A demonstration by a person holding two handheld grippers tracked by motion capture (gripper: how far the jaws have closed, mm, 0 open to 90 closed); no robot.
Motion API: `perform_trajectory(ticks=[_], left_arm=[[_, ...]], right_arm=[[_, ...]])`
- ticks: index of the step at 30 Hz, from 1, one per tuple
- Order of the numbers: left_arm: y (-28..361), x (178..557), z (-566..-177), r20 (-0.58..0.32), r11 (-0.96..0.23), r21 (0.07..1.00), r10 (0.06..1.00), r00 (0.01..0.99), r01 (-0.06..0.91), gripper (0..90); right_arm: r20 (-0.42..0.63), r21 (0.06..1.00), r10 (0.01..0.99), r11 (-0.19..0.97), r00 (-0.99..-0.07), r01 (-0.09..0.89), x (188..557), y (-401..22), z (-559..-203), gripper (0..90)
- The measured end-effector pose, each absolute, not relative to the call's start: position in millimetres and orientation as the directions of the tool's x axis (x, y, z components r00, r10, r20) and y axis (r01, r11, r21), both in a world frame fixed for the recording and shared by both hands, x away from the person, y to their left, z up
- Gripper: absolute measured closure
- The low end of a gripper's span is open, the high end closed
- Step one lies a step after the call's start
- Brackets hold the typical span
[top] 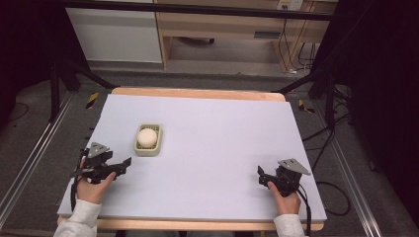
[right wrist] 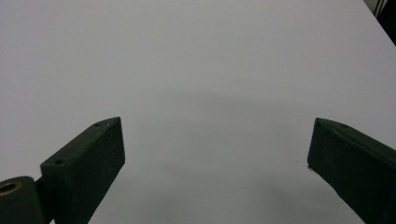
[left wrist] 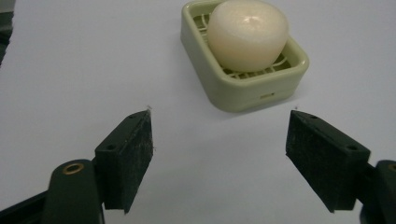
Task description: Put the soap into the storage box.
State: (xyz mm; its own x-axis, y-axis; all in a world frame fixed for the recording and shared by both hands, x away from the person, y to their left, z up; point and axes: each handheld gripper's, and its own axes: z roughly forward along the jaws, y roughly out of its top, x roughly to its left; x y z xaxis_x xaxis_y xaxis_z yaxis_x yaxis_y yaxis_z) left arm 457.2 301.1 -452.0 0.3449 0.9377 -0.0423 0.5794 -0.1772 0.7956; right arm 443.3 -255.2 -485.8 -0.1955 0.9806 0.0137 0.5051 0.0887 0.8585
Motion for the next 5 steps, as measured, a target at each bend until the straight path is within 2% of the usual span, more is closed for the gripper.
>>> perform_trajectory(ticks=[5], left_arm=[[311.1, 450.5, -460.7, -0.032, -0.183, 0.783, 0.943, 0.332, 0.594, 22.6]], right_arm=[[0.019, 0.857, 0.981, 0.084, -0.195, 0.508, 443.4, -255.6, -485.8, 4.4]])
